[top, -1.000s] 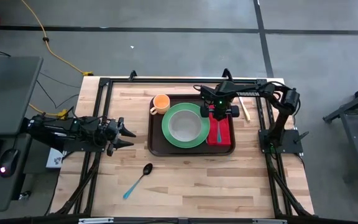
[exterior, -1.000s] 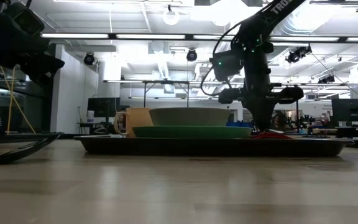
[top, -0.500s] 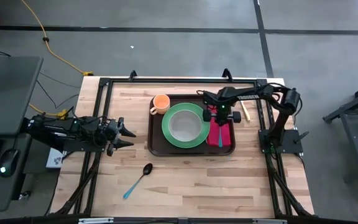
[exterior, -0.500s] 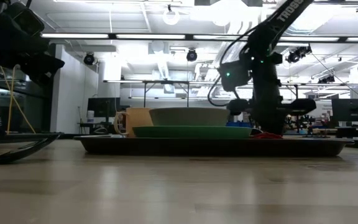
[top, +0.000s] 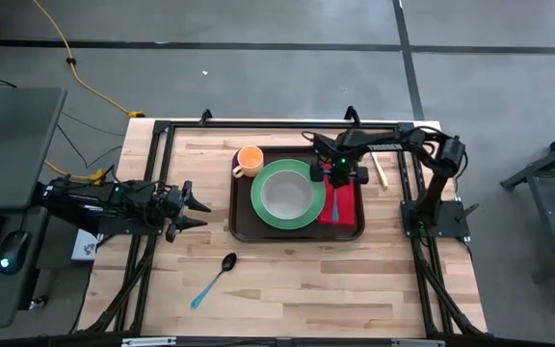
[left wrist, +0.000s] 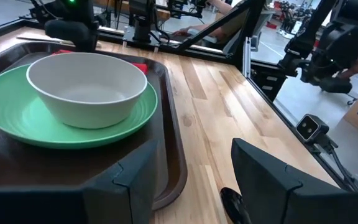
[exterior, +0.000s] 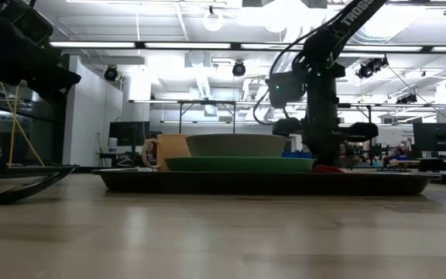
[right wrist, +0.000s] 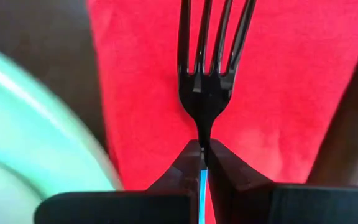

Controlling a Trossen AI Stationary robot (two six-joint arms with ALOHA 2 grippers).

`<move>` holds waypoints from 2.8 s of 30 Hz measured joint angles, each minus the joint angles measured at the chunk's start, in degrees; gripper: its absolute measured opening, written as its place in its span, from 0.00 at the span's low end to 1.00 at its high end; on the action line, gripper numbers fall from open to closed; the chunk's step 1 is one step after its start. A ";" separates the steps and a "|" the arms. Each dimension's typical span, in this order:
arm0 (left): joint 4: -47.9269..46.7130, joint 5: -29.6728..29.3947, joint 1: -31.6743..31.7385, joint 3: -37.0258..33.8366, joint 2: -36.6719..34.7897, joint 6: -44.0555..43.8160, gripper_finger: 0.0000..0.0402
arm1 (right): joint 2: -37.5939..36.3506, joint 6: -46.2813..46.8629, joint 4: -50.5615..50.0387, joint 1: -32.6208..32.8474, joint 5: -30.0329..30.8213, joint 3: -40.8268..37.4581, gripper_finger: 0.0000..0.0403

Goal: Set up tray
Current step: Put the blue fork on the red napkin, then put the blue spoon on the red napkin to the left of the blue fork

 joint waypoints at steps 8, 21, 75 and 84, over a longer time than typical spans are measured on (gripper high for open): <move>0.00 0.00 0.01 0.00 0.00 0.02 0.57 | 0.02 -0.44 -0.55 -0.75 -0.24 -0.07 0.00; 0.00 0.00 0.01 -0.01 0.00 0.02 0.57 | 0.01 -0.46 -0.46 -0.79 0.73 -0.07 0.00; 1.52 0.00 0.01 -0.20 -0.02 -0.02 0.57 | -1.63 -5.21 -2.44 -0.59 -8.45 0.02 0.25; 2.18 0.02 0.00 -0.26 -0.02 -0.26 0.57 | -9.07 -5.61 -2.76 -0.59 -3.61 0.02 0.25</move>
